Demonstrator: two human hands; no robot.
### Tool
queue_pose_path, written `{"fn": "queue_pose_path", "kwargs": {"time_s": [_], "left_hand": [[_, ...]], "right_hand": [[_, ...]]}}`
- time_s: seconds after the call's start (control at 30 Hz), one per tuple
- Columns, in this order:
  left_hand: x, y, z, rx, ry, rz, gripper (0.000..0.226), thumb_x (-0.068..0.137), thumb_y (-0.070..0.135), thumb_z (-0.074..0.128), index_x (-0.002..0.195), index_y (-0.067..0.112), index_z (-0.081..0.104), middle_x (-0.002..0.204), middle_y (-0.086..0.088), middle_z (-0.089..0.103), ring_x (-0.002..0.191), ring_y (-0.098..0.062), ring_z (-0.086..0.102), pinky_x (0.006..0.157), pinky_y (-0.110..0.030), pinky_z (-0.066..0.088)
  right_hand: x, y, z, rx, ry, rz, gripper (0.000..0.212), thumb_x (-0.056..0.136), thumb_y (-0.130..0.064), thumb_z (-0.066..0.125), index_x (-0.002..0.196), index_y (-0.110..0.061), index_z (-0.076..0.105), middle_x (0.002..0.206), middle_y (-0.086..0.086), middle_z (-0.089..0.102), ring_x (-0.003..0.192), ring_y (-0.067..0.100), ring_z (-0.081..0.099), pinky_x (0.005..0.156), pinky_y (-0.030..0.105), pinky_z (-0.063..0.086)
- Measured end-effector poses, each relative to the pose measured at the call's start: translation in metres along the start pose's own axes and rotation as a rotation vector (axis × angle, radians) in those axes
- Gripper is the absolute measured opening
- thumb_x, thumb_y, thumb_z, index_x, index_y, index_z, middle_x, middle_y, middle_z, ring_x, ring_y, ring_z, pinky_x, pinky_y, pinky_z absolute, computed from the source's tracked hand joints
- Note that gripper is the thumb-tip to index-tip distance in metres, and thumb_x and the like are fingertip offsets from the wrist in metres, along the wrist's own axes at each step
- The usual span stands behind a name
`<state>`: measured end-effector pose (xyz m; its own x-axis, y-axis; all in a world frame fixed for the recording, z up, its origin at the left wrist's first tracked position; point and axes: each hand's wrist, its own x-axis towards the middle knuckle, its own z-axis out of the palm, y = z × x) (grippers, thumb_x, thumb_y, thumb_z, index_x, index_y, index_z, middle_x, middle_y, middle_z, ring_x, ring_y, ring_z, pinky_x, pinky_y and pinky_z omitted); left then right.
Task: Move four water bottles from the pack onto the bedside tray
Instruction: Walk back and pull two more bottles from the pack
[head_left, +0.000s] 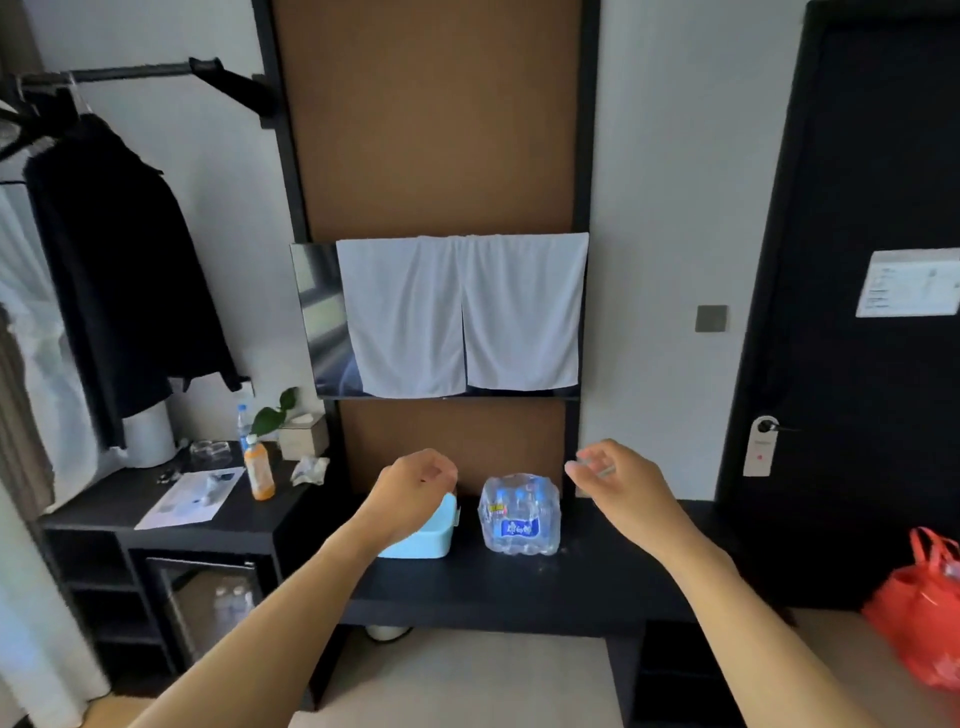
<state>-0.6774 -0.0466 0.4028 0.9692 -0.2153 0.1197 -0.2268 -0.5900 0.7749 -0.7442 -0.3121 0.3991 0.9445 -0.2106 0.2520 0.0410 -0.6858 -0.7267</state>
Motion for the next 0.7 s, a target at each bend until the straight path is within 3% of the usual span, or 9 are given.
{"fn": "queue_pose_path", "kwargs": {"time_s": [0.23,0.37,0.57,0.7], "left_hand": [[0.239,-0.054,0.042,0.007,-0.075,-0.006,0.014,0.096,0.027,0.057,0.096,0.028,0.071,0.095,0.006,0.073,0.092,-0.019,0.069,0.071,-0.026,0.053],[0.389,-0.115,0.096,0.022,-0.15,0.037,0.013,0.097,0.029,0.057,0.098,0.031,0.07,0.096,0.009,0.071,0.094,-0.018,0.068,0.085,-0.033,0.055],[0.559,-0.227,0.206,-0.001,-0.363,-0.081,0.015,0.096,0.024,0.057,0.089,0.032,0.066,0.089,0.008,0.072,0.086,-0.016,0.067,0.076,-0.028,0.054],[0.634,-0.287,0.28,-0.022,-0.482,-0.191,0.01,0.096,0.02,0.058,0.096,0.024,0.068,0.093,0.0,0.07,0.075,-0.013,0.061,0.055,-0.011,0.046]], "right_hand": [[0.212,0.063,0.085,-0.023,-0.05,0.027,0.03,0.096,-0.042,0.062,0.119,-0.024,0.064,0.108,-0.005,0.068,0.086,-0.003,0.062,0.066,0.008,0.04],[0.331,0.129,0.158,-0.04,-0.05,0.076,0.028,0.096,-0.039,0.062,0.121,-0.025,0.063,0.107,-0.005,0.067,0.087,-0.002,0.062,0.066,0.008,0.04],[0.462,0.25,0.257,0.009,-0.052,0.339,0.021,0.098,-0.03,0.061,0.118,-0.028,0.06,0.115,-0.003,0.062,0.094,0.001,0.061,0.07,0.011,0.042],[0.518,0.323,0.311,0.018,-0.057,0.46,0.029,0.098,-0.028,0.061,0.127,-0.024,0.059,0.118,-0.003,0.061,0.095,0.001,0.062,0.075,0.018,0.048]]}}
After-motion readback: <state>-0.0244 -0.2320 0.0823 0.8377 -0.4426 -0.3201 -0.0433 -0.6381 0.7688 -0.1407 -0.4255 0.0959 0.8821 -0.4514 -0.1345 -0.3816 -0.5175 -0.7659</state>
